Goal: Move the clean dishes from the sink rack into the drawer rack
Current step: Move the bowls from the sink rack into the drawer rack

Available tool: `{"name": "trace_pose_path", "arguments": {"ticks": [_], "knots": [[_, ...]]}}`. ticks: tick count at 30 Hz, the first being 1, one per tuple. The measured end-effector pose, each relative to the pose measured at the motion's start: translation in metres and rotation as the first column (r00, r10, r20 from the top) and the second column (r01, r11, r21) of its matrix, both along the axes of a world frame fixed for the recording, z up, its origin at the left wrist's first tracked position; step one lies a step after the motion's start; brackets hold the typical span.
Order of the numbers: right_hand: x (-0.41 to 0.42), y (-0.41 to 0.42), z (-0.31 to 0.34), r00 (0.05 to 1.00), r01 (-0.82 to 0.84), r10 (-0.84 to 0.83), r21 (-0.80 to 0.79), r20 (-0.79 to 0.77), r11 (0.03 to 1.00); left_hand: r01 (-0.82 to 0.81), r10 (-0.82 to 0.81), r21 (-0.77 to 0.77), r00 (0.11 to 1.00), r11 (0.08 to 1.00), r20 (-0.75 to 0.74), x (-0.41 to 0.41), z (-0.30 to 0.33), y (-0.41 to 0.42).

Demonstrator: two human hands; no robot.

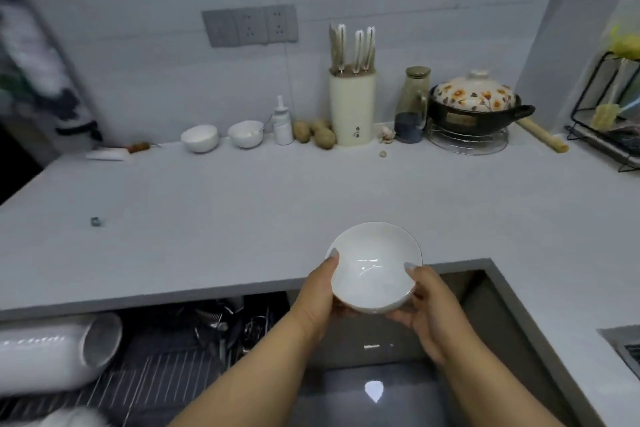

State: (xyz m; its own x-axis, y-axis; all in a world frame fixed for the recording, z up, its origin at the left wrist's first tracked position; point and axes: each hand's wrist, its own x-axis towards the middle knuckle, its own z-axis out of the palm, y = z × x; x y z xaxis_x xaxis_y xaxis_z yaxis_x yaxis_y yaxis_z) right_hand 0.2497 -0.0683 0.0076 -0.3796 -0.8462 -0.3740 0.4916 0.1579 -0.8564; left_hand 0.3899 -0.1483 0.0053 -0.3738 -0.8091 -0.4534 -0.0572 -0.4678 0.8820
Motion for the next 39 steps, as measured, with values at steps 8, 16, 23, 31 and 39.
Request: {"name": "trace_pose_path", "arguments": {"ticks": [8,16,23,31,39], "knots": [[0.129,-0.019,-0.018,0.974,-0.225,0.223,0.092,0.031,0.97,-0.303,0.316,-0.097,0.929,0.948,0.192,0.173,-0.03,0.003],[0.249,-0.03,-0.049,0.907,-0.41,0.421,0.26,0.015,0.874,-0.283,0.444,-0.347,0.664,0.894,0.602,0.341,-0.063,0.044],[0.333,-0.058,-0.098,0.786,-0.504,0.603,0.428,-0.132,0.75,-0.026,0.259,-0.268,0.362,0.963,0.895,0.425,-0.088,0.068],[0.404,-0.09,-0.147,0.64,-0.495,0.736,0.614,-0.22,0.614,0.289,0.025,-0.071,0.159,0.955,0.987,0.46,-0.114,0.049],[0.448,-0.114,-0.182,0.455,-0.472,0.852,0.741,-0.258,0.477,0.471,-0.07,0.042,0.042,0.881,0.997,0.485,-0.139,0.028]]}}
